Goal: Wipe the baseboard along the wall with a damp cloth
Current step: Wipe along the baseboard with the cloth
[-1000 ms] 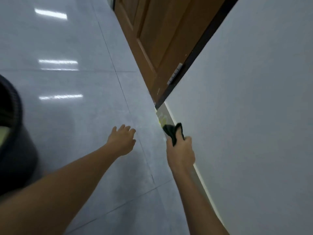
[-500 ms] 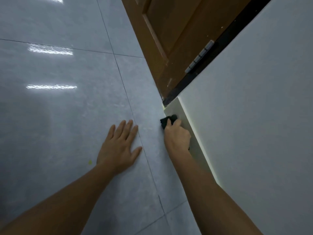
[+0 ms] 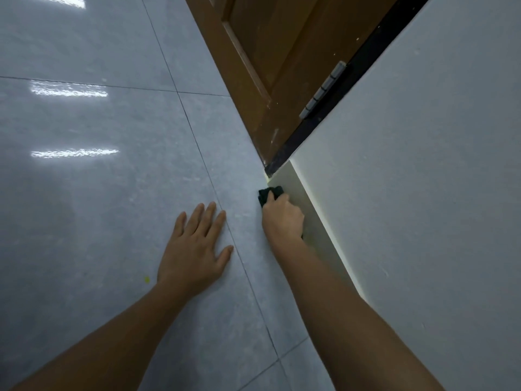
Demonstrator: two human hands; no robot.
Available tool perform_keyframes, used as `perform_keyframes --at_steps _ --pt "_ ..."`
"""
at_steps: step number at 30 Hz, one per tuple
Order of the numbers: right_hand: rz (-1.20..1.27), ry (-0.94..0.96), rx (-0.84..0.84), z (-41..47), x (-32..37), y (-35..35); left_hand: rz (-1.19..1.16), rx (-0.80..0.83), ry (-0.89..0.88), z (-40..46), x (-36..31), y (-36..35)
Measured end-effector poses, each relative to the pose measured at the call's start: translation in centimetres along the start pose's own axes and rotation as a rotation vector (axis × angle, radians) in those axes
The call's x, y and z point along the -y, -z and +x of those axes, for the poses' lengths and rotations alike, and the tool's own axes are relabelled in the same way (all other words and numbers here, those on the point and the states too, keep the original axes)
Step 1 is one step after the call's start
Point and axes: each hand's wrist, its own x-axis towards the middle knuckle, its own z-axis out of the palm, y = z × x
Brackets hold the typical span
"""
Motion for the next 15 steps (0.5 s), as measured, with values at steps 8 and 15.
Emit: perform_keyframes --at_steps 8,15 --pt "-0.107 -0.005 0.027 -2.8 -2.1 1.9 -0.02 -0.011 -0.005 0.1 0.1 -0.1" --pt "-0.026 -0.023 0.049 2.7 0.4 1.7 -0.024 -0.004 -0.004 0.0 -0.1 -0.2"
